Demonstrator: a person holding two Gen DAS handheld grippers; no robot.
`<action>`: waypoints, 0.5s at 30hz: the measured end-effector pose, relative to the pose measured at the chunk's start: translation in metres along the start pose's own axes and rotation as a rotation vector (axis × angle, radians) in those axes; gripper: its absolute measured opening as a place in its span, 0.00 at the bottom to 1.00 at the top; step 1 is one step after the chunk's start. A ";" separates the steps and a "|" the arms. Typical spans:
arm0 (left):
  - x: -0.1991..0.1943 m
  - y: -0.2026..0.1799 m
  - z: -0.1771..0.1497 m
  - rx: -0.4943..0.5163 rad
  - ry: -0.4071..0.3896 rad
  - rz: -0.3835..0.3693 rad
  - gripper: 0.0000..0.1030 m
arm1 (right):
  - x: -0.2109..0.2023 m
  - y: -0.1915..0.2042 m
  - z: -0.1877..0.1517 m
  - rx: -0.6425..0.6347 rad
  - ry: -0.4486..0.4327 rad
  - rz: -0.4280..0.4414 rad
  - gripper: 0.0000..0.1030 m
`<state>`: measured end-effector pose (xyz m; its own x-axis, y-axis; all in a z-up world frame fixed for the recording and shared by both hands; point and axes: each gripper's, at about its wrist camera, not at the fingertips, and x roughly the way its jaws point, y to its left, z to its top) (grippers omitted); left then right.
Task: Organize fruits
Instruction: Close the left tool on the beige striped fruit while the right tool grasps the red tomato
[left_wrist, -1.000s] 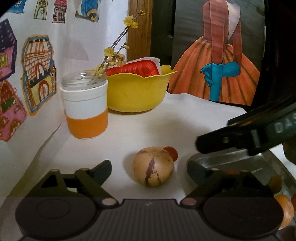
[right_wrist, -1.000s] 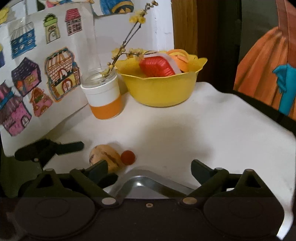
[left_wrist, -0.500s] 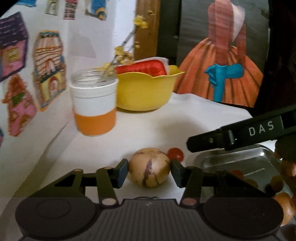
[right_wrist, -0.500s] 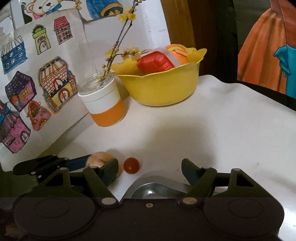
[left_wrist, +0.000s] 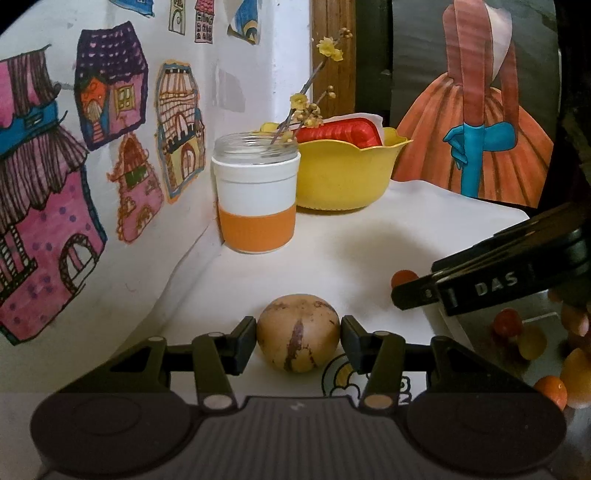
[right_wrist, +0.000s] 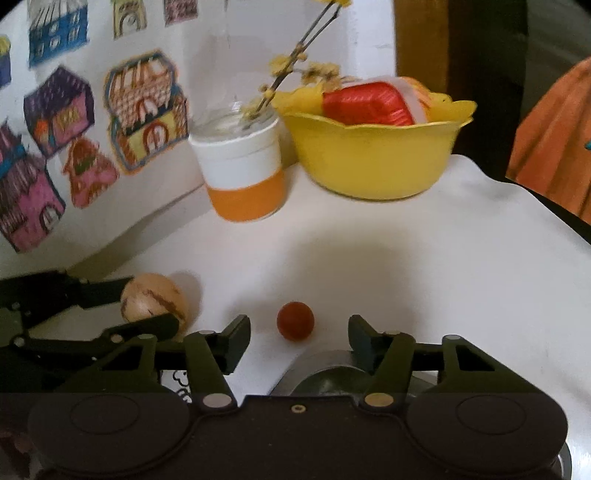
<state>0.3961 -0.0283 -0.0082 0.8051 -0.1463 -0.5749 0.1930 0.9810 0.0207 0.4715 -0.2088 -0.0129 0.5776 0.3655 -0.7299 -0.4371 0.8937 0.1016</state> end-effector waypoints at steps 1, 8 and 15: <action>0.000 0.000 0.000 0.000 -0.001 -0.001 0.53 | 0.002 0.000 0.000 -0.005 0.000 -0.003 0.52; 0.000 0.002 -0.001 -0.004 -0.003 -0.009 0.53 | 0.009 0.005 0.003 -0.044 0.013 0.001 0.36; -0.002 0.000 -0.002 -0.002 -0.003 -0.014 0.53 | 0.008 0.011 0.000 -0.076 0.013 -0.003 0.24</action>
<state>0.3934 -0.0281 -0.0085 0.8039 -0.1606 -0.5726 0.2034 0.9790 0.0109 0.4714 -0.1962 -0.0179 0.5703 0.3585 -0.7390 -0.4868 0.8722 0.0475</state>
